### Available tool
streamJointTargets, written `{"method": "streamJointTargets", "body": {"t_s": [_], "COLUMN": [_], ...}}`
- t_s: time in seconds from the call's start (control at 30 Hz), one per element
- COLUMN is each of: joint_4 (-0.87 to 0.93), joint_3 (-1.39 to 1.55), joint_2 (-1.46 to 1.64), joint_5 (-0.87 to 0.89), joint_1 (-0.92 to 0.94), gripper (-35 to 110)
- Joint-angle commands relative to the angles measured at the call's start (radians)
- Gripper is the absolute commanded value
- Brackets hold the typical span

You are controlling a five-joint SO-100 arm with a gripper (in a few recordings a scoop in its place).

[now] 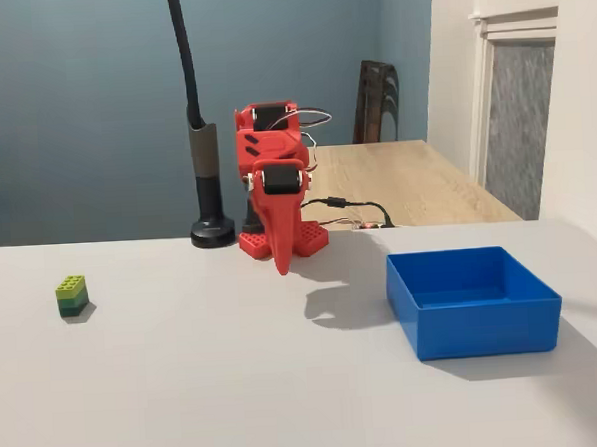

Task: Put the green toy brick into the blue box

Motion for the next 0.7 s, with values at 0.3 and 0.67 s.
{"method": "streamJointTargets", "body": {"t_s": [0.3,0.67], "joint_4": [-0.009,-0.009], "joint_3": [0.0,-0.135], "joint_2": [0.006,-0.015], "joint_5": [-0.005,0.021], "joint_1": [0.0,0.0], "gripper": [0,0]}}
